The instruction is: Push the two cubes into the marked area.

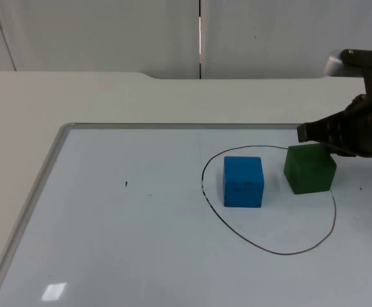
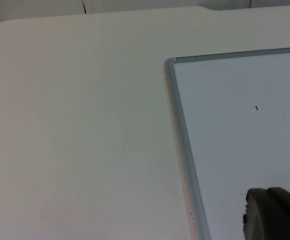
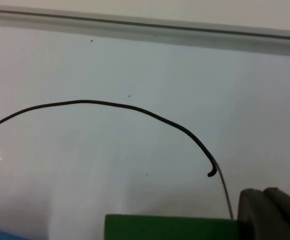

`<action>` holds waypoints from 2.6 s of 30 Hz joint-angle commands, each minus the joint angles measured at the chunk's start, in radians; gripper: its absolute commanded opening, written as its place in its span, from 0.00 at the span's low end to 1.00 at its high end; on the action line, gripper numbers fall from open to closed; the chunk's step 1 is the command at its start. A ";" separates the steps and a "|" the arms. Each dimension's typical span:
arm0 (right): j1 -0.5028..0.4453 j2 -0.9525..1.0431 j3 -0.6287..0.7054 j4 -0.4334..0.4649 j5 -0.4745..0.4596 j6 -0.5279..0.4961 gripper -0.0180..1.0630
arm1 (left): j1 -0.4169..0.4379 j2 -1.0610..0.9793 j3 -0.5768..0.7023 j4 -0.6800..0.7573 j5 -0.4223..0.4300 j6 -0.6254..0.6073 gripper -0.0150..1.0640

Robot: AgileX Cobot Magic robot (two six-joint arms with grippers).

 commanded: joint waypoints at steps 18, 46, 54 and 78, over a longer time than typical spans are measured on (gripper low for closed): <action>0.008 0.001 -0.004 0.002 0.063 0.056 0.02 | 0.002 -0.003 0.006 0.000 -0.011 -0.005 0.01; 0.023 -0.088 -0.004 -0.011 0.188 -0.039 0.02 | 0.002 -0.003 0.006 0.000 -0.011 -0.005 0.01; -0.009 -0.344 -0.004 -0.017 0.325 -0.115 0.02 | 0.002 -0.003 0.006 0.000 -0.011 -0.005 0.01; -0.009 -1.225 0.084 -0.035 0.591 -0.167 0.02 | 0.002 -0.003 0.006 0.000 -0.011 -0.005 0.01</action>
